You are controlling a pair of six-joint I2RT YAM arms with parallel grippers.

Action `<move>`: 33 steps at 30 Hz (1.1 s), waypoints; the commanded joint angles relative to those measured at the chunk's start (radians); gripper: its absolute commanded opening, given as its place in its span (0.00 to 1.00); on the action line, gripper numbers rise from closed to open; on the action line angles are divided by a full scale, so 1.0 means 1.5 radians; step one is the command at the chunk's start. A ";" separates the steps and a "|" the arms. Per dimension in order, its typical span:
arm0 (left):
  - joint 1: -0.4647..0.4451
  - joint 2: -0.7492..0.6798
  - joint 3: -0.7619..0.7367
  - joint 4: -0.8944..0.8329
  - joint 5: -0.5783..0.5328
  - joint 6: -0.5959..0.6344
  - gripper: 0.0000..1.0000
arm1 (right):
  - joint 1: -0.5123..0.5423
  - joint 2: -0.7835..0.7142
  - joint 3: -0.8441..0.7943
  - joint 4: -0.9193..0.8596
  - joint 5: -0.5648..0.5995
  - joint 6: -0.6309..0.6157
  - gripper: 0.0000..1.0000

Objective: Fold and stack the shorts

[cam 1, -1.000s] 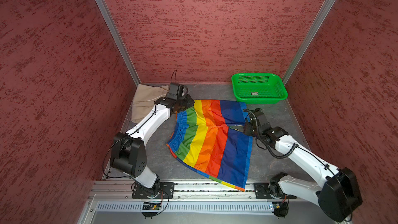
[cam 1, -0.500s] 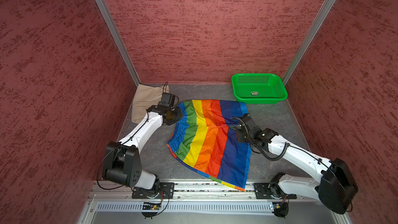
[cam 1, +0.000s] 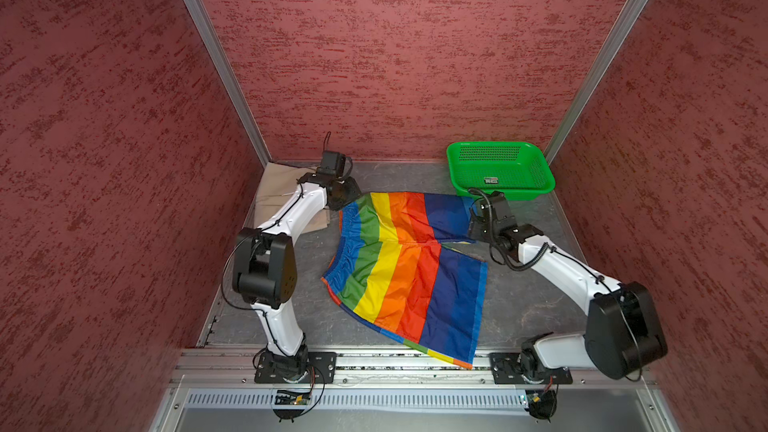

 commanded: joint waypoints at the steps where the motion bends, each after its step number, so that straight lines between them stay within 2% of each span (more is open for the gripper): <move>1: 0.016 0.082 0.073 -0.024 -0.030 0.039 0.59 | -0.052 0.062 0.022 0.118 -0.121 0.017 0.71; 3: 0.027 0.120 0.103 -0.030 -0.025 0.040 0.61 | -0.087 0.104 0.036 0.158 -0.191 0.040 0.71; 5: 0.034 0.150 0.118 -0.024 -0.017 0.040 0.65 | -0.106 0.145 0.056 0.178 -0.227 0.054 0.70; 11: 0.045 0.212 0.159 -0.028 -0.017 0.050 0.67 | -0.115 0.235 0.125 0.189 -0.254 0.052 0.70; 15: 0.051 0.199 0.151 -0.032 -0.004 0.045 0.65 | -0.108 0.241 0.126 0.210 -0.269 0.048 0.68; 18: 0.042 0.119 0.106 -0.048 -0.024 0.031 0.63 | -0.045 0.209 0.151 0.107 -0.164 -0.034 0.67; 21: 0.016 -0.005 0.019 -0.043 -0.089 0.018 0.67 | 0.068 0.163 0.163 -0.011 0.007 -0.126 0.69; 24: -0.014 -0.114 -0.057 -0.064 -0.147 0.012 0.68 | 0.159 0.103 0.134 -0.103 0.097 -0.142 0.70; 25: -0.023 -0.144 -0.083 -0.078 -0.159 0.009 0.63 | 0.187 0.079 0.119 -0.133 0.113 -0.139 0.70; 28: -0.055 -0.228 -0.169 -0.114 -0.165 -0.002 0.23 | 0.274 0.008 0.075 -0.212 0.113 -0.136 0.72; 29: -0.070 -0.252 -0.201 -0.128 -0.168 -0.005 0.15 | 0.308 -0.018 0.063 -0.242 0.107 -0.130 0.73; 33: -0.126 -0.323 -0.296 -0.210 -0.169 -0.019 0.13 | 0.425 -0.068 0.061 -0.375 0.092 -0.052 0.76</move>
